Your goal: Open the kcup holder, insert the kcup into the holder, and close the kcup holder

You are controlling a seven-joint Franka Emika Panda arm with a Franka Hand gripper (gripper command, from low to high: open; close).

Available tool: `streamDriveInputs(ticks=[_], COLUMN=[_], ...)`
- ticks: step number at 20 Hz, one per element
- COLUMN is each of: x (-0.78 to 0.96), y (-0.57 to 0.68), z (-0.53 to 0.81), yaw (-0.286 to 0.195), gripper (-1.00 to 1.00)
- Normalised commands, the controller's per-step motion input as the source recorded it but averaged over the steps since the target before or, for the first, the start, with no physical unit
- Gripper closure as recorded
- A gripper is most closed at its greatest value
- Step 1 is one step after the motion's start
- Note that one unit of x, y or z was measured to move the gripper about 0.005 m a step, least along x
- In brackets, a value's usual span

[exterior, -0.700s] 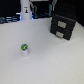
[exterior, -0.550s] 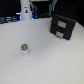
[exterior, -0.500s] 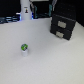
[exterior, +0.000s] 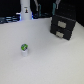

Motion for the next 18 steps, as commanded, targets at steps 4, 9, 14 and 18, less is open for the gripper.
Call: streamDriveInputs(ticks=[4,9,14,18], x=[-0.3,-0.31,-0.31,-0.27], y=[0.64,0.69,0.69,0.68], z=[-0.01,-0.05,-0.15,-0.22], yaw=[-0.186,-0.173,-0.165,-0.176], gripper=[-1.0,-1.0,-1.0,-1.0])
